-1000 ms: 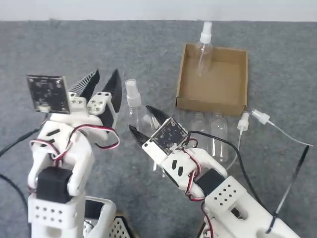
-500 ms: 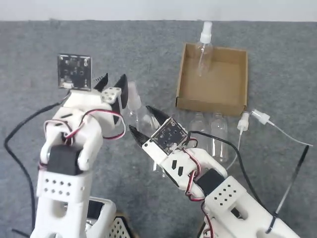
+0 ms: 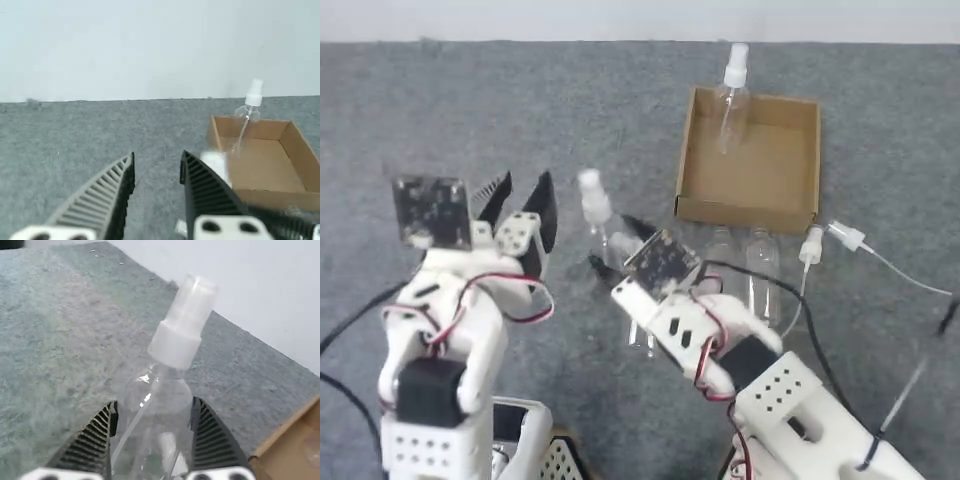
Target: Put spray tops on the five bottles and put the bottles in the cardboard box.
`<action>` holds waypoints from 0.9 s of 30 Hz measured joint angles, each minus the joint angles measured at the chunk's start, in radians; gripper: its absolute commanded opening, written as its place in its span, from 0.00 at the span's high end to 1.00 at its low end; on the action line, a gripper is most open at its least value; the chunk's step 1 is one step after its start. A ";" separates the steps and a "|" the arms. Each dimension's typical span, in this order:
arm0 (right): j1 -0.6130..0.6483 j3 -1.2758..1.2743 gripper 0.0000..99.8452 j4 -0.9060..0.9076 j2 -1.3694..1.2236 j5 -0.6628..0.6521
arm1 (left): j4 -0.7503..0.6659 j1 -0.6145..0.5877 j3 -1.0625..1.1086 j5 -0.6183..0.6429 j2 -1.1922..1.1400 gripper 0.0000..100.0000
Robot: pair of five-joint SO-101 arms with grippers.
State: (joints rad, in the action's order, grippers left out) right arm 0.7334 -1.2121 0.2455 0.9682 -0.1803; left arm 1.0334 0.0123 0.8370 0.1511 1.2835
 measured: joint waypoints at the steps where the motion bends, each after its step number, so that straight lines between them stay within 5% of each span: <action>1: -0.017 0.029 0.99 0.025 0.000 0.000 | 0.002 0.003 0.031 0.000 0.028 0.86; 11: -0.061 0.249 0.99 0.198 -0.026 0.164 | -0.084 0.006 0.419 -0.051 0.259 0.76; 20: -0.068 0.430 0.99 0.224 -0.255 0.175 | -0.040 0.137 0.476 -0.058 0.419 0.74; 27: -0.049 0.565 0.99 0.430 -0.258 0.241 | -0.068 0.147 0.548 -0.114 0.436 0.74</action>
State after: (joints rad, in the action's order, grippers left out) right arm 0.6843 -0.6475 0.6751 0.7104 0.0606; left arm 0.9659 0.1596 1.3848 0.0376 1.7192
